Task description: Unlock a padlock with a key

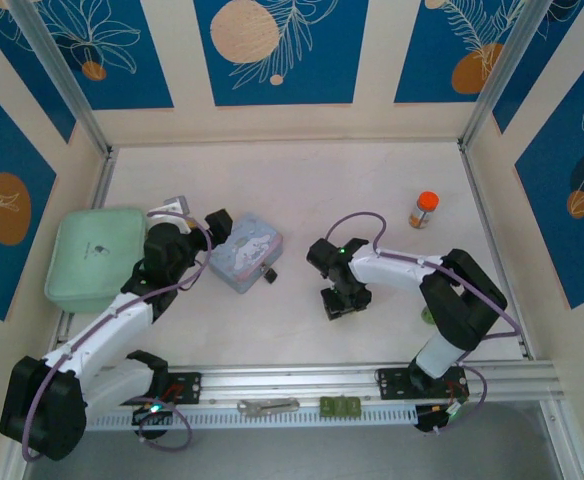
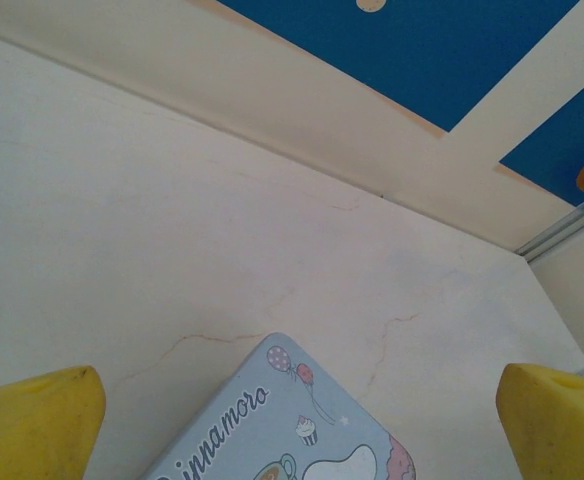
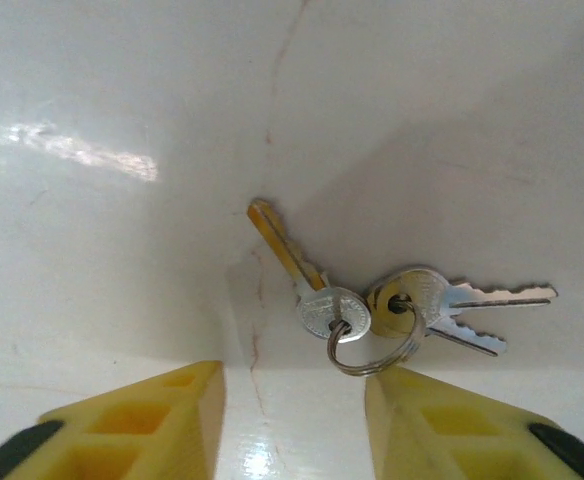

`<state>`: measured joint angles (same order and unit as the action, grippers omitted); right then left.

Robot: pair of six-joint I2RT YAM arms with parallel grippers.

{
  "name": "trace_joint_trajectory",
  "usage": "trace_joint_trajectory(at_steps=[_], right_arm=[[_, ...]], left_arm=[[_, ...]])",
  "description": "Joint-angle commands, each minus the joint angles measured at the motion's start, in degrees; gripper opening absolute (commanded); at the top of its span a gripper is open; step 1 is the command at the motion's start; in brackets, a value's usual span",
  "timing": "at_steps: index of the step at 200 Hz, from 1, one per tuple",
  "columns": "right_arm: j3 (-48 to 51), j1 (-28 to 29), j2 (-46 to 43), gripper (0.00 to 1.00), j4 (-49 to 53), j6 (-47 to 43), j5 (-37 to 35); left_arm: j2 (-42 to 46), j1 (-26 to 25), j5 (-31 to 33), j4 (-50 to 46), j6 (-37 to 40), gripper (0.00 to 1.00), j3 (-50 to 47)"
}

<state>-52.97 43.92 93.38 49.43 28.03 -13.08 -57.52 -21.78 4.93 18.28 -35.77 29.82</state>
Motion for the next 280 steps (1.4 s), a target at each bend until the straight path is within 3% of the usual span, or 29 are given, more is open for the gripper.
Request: trace_joint_trajectory(at_steps=[1,41,79,109,125,171,194,280], right_arm=[[0.2,0.46,1.83,0.37,0.89,1.7,-0.85],[-0.44,-0.62,0.41,0.34,0.79,4.39,-3.8],[-0.53,-2.0,-1.2,0.26,-0.83,3.45,0.91],[-2.0,-0.79,-6.12,0.44,3.18,-0.48,-1.4],[-2.36,-1.83,-7.96,0.48,2.74,-1.27,-2.16],[-4.32,-2.61,-3.39,0.5,-0.39,-6.07,-4.74],[-3.91,-2.63,-0.2,0.51,-3.83,-7.61,-2.78],[-0.03,1.0,0.98,0.45,-0.8,-0.26,-1.02]], left_arm=[[1.49,-0.49,-0.36,1.36,-0.84,1.0,0.47],[3.18,-0.57,0.56,1.14,-1.18,1.0,-0.03],[3.72,-0.62,0.26,1.63,-1.75,1.0,-0.41],[5.3,-0.54,0.76,0.35,-1.19,1.0,-0.12],[5.96,-0.54,1.23,0.61,-1.38,1.0,-0.48],[7.81,-0.59,1.47,-0.55,-1.78,1.0,-1.17],[8.49,-0.59,2.01,-1.14,-1.49,1.0,-1.43],[8.01,-0.55,1.84,0.03,-2.31,1.0,-1.52]])
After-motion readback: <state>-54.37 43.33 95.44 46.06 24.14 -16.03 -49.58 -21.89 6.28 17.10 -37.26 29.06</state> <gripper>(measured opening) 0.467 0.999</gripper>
